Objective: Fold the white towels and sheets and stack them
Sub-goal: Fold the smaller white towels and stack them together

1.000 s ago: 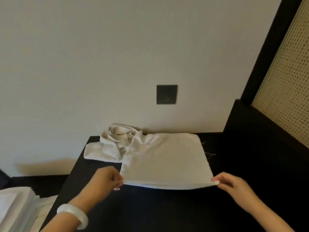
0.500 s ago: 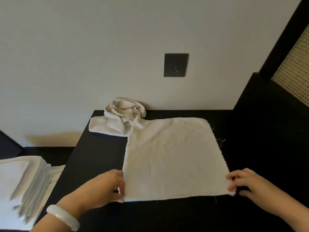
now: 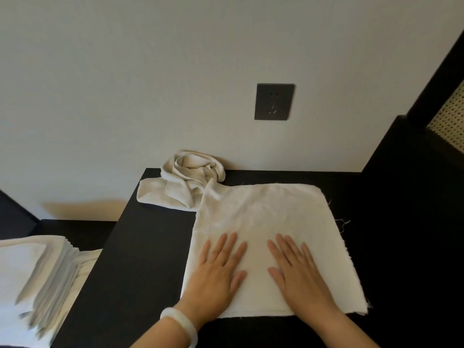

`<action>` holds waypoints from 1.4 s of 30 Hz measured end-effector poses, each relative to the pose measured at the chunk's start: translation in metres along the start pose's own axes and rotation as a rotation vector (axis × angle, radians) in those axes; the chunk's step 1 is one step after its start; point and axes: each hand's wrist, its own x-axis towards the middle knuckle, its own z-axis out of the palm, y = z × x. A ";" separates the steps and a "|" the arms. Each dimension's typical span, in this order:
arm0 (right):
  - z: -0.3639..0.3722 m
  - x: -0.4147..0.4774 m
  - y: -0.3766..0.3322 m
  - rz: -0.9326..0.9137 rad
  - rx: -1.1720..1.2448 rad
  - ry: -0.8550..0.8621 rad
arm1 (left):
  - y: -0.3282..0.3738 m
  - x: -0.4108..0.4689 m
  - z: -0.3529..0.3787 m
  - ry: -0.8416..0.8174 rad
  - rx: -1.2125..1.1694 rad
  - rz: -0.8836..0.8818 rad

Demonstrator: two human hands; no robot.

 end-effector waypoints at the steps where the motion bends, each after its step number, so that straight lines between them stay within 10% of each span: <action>1: -0.002 -0.007 0.000 -0.019 -0.021 0.040 | -0.001 -0.007 -0.001 0.001 0.015 0.006; 17: -0.011 0.111 -0.018 0.031 -0.030 -0.030 | -0.047 0.100 -0.008 -0.014 0.058 -0.083; 25: -0.014 0.109 0.045 0.478 -0.107 0.013 | -0.055 0.097 -0.007 0.053 0.000 -0.352; 33: -0.018 0.131 0.003 0.016 0.003 0.048 | -0.031 0.148 -0.004 0.041 0.015 -0.068; 42: -0.040 0.119 0.115 0.575 -0.144 0.037 | -0.059 0.144 -0.010 0.063 0.028 -0.219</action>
